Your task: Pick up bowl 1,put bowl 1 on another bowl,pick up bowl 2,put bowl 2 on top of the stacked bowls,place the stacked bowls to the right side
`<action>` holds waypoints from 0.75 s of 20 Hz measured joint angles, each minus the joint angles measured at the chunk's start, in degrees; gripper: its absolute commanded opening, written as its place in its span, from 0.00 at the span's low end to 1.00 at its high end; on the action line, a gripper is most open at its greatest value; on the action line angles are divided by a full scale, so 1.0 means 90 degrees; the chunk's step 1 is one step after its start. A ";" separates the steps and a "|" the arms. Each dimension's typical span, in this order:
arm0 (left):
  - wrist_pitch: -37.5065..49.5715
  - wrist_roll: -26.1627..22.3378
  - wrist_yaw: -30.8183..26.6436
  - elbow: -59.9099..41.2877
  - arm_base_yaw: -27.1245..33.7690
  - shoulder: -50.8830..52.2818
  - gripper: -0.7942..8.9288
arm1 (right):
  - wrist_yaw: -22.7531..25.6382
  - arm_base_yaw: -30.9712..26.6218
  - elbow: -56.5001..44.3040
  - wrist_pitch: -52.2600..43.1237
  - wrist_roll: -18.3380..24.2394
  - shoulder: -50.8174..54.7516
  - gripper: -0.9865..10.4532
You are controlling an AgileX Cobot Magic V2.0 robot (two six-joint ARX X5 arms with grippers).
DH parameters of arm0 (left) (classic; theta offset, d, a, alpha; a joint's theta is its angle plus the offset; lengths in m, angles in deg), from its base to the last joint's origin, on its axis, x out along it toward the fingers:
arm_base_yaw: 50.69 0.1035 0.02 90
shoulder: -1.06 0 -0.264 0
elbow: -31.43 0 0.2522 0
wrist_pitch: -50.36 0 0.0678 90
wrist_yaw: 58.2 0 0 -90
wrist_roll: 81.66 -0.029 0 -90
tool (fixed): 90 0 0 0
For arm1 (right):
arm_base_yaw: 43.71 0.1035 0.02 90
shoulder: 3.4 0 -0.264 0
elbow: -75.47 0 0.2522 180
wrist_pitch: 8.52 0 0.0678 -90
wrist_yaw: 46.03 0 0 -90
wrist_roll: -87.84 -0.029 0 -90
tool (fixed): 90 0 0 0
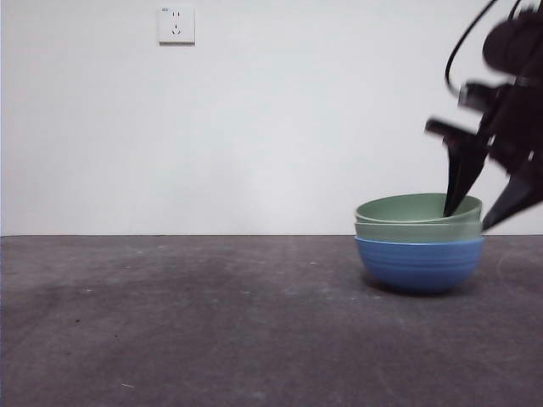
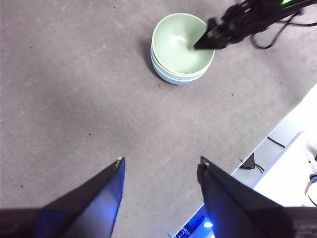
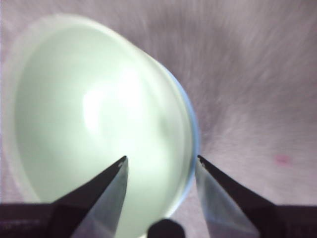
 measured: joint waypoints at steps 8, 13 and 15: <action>0.0012 -0.0121 0.0000 0.0000 0.0000 0.0000 0.34 | 0.0423 -0.0255 0.0002 0.1919 0.0420 0.2016 0.28; -0.0131 -0.0185 0.0000 0.0000 0.0000 0.0000 0.34 | 0.0109 -0.0053 0.0002 0.3432 0.0619 0.3378 0.28; -0.0180 -0.0194 0.0000 0.0000 0.0000 0.0000 0.34 | -0.0257 -0.0034 0.0000 0.3854 0.0670 0.3827 0.28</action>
